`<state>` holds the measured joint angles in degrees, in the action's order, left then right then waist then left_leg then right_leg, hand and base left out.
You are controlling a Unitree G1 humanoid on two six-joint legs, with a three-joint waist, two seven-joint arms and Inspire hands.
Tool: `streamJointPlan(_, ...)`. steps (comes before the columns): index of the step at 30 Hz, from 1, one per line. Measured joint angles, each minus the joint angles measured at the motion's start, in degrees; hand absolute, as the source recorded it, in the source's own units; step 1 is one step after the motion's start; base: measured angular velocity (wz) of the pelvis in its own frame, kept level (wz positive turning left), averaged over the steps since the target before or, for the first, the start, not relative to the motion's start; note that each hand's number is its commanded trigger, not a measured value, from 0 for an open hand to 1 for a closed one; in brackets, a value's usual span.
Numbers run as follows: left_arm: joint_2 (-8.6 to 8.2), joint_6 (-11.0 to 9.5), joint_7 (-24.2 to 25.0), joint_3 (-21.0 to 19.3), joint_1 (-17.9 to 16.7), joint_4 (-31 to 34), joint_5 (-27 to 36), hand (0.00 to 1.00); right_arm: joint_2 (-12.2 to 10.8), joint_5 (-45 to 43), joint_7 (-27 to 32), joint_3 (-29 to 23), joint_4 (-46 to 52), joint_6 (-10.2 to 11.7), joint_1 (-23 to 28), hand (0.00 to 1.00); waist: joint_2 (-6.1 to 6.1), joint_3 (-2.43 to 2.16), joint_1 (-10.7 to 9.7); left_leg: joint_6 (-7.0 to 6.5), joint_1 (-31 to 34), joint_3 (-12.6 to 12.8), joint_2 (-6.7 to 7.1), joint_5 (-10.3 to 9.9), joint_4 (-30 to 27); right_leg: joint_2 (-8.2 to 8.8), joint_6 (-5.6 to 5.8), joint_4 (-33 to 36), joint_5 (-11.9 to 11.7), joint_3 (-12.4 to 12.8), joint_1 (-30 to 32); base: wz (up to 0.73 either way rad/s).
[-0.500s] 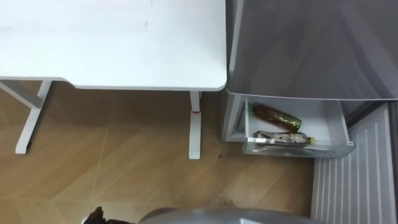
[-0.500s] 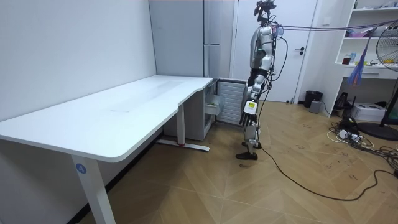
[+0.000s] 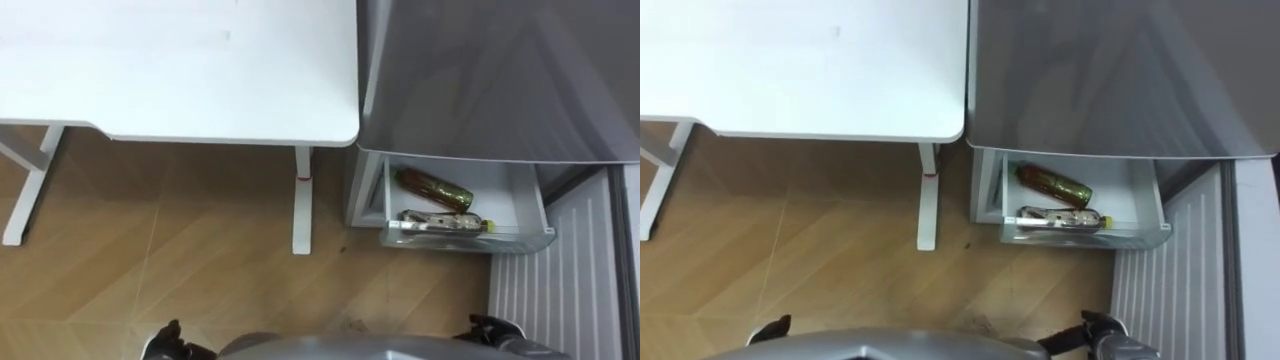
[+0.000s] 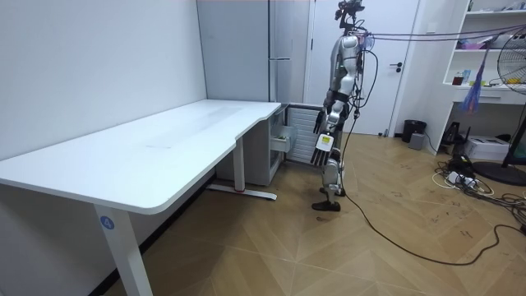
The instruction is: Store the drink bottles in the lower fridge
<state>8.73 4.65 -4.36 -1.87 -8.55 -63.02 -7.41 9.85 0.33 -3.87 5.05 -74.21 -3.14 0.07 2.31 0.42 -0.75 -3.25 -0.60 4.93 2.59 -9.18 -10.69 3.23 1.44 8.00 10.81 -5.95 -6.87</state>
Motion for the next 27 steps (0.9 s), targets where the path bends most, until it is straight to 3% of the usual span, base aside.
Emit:
streamJointPlan(8,0.02,-0.35,0.04,0.34,0.87,-0.02,-0.39,0.0,0.11,-3.15,-0.03,0.02,0.48,1.82,0.04,0.0,-0.4,0.05,-0.36,0.29,-0.01,0.65,-0.1,-0.18,0.47,-0.45,-0.18,0.02,-0.12,2.03,0.28,-0.08)
streamJointPlan(14,-0.09,-0.48,0.15,0.65,1.46,-0.07,0.18,0.0,0.23,-0.23,0.42,1.03,0.75,1.84,0.18,0.0,-0.52,-0.03,0.3,0.29,-0.4,1.24,-0.16,-0.18,0.92,-0.45,-0.21,0.14,-0.14,2.64,0.86,-0.08)
streamJointPlan(22,-0.3,-0.96,0.06,0.85,1.03,-0.14,0.07,0.0,-0.19,3.01,0.71,-1.43,0.55,1.81,1.31,0.0,-0.96,0.25,-0.5,0.24,-1.47,0.76,-0.03,-0.37,1.15,-0.45,-0.2,0.05,-0.13,2.62,-1.04,0.0)
streamJointPlan(25,-0.3,-0.99,0.04,0.83,0.85,-0.12,-0.03,0.0,-0.2,5.39,0.74,-1.46,0.57,1.78,1.83,0.0,-0.98,0.18,-0.47,0.25,-1.39,0.45,-0.01,-0.39,0.97,-0.48,-0.19,0.03,-0.13,2.62,-1.14,0.02)
streamJointPlan(27,-0.35,-1.0,0.03,0.83,0.63,-0.12,-0.04,0.0,-0.21,6.49,0.75,-1.75,0.57,1.79,2.19,0.0,-0.94,-0.12,-0.48,0.25,-1.34,0.32,0.01,-0.37,0.9,-0.5,-0.19,0.03,-0.13,2.63,-1.2,0.0)
